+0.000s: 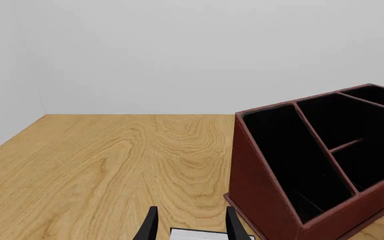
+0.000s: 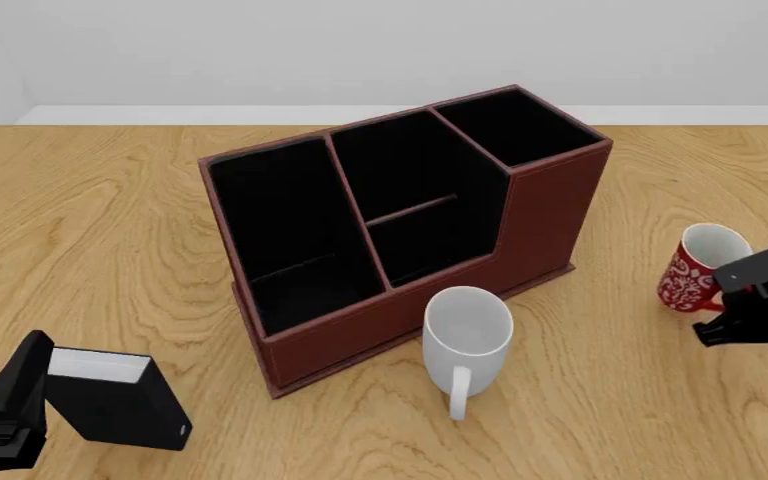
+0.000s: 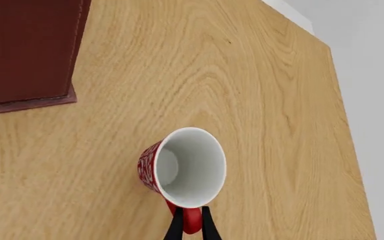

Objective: Pick up the red mug and place it to the right of the caddy.

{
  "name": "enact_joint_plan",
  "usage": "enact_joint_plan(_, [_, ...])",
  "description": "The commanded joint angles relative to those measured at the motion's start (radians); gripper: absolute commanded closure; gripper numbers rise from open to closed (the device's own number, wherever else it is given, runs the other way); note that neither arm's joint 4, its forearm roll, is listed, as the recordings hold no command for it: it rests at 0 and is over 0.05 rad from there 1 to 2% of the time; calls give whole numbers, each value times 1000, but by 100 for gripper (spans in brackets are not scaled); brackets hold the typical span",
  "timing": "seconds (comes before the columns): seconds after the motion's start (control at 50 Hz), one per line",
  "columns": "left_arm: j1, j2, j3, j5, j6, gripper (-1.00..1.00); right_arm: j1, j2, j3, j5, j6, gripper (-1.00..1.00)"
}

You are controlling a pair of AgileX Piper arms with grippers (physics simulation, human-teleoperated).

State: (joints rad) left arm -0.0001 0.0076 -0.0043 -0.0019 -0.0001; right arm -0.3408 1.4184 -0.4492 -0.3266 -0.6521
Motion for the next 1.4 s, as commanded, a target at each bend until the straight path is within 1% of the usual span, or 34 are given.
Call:
enact_joint_plan(0.02, [0, 0, 0, 0, 0, -100, 3, -105, -56, 87, 64, 100])
enact_joint_plan(0.04, [0, 0, 0, 0, 0, -100, -1, -112, -67, 98, 77, 100])
enact_joint_plan(0.22, [0, 0, 0, 0, 0, -100, 12, -143, -102, 135, 104, 100])
enact_joint_plan(0.28, [0, 0, 0, 0, 0, -100, 15, -141, -125, 145, 116, 100])
enact_joint_plan(0.46, [0, 0, 0, 0, 0, -100, 44, -107, -190, 154, 131, 100])
enact_joint_plan(0.62, [0, 0, 0, 0, 0, -100, 75, -16, -253, 131, 125, 100])
enact_joint_plan(0.8, [0, 0, 0, 0, 0, -100, 90, 108, -365, 128, 116, 100])
enact_joint_plan(0.96, [0, 0, 0, 0, 0, -100, 104, 205, -463, 134, 123, 100])
enact_joint_plan(1.18, [0, 0, 0, 0, 0, -100, 119, 288, -519, 129, 106, 100])
enact_joint_plan(1.4, [0, 0, 0, 0, 0, -100, 160, 337, -558, 133, 94, 100])
